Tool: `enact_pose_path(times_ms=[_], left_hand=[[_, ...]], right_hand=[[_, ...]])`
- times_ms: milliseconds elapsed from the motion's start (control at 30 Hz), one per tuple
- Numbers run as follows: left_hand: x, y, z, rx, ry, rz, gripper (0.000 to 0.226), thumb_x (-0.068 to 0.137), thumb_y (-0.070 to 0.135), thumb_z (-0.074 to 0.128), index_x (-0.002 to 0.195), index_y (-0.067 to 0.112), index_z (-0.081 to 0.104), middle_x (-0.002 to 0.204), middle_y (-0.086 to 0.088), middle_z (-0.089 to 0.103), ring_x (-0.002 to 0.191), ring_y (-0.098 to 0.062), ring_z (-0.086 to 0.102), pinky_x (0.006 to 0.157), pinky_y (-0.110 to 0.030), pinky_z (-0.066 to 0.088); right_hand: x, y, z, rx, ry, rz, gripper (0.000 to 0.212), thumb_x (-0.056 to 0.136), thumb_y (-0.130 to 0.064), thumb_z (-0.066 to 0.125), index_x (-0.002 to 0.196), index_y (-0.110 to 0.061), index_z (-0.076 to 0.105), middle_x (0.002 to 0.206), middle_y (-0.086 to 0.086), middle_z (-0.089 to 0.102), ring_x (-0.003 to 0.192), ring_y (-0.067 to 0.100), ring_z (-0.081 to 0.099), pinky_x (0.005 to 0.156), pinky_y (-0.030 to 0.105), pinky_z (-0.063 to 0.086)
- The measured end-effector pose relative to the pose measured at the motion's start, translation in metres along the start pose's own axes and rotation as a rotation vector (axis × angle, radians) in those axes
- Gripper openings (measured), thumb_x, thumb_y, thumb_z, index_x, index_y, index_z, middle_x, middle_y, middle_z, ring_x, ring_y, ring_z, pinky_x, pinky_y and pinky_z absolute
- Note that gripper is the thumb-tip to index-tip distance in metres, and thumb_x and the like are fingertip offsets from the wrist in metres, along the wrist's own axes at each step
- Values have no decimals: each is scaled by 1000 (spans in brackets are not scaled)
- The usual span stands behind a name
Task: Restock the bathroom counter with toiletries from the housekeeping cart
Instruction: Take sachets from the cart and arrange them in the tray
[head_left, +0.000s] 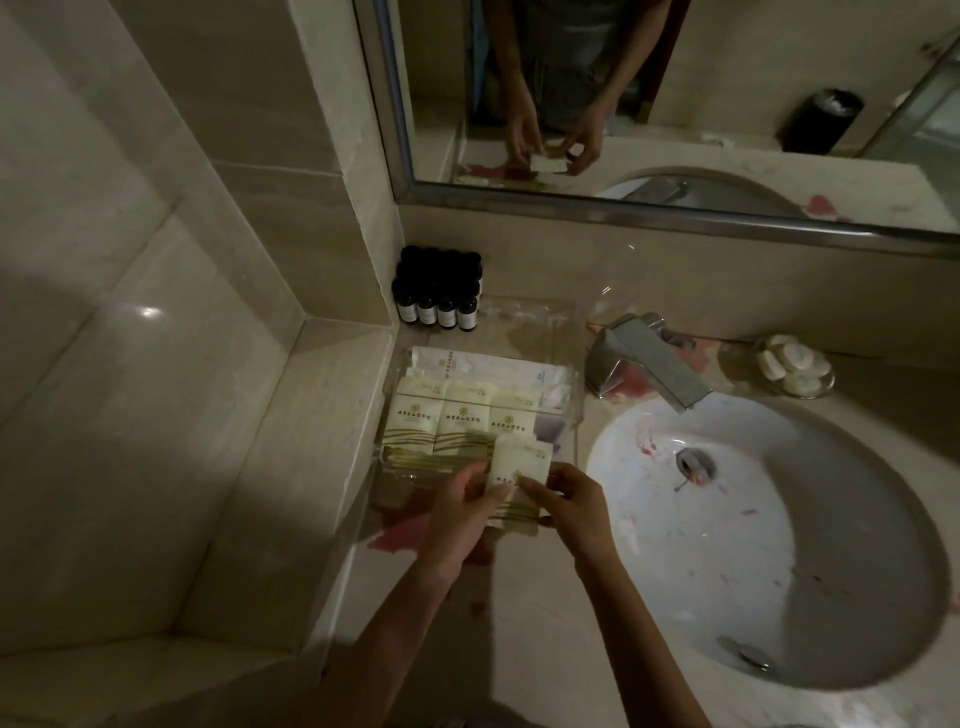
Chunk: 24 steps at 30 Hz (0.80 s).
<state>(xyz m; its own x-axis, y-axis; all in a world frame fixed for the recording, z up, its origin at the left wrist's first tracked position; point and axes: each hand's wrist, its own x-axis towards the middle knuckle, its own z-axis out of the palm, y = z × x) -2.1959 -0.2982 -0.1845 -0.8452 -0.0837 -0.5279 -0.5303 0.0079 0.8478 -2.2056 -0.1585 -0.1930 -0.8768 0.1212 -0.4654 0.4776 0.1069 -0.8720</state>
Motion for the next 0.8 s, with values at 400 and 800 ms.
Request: enact_pose_path(times_ms=[400, 800], left_hand=[[5, -8, 22, 386, -10, 257, 49, 84, 1, 68, 127, 19, 58, 104, 7, 60, 95, -6, 61, 73, -2, 44], [23, -7, 34, 596, 13, 380, 52, 84, 0, 67, 132, 14, 55, 123, -4, 62, 91, -3, 61, 78, -4, 47]], right_hand=[[26, -10, -19, -321, 318, -5, 36, 80, -37, 77, 111, -22, 66, 88, -9, 66, 73, 7, 59, 53, 17, 37], [37, -12, -12, -272, 412, -29, 32, 81, -36, 76, 109, -23, 66, 93, -8, 70, 69, 5, 58, 55, 15, 36]])
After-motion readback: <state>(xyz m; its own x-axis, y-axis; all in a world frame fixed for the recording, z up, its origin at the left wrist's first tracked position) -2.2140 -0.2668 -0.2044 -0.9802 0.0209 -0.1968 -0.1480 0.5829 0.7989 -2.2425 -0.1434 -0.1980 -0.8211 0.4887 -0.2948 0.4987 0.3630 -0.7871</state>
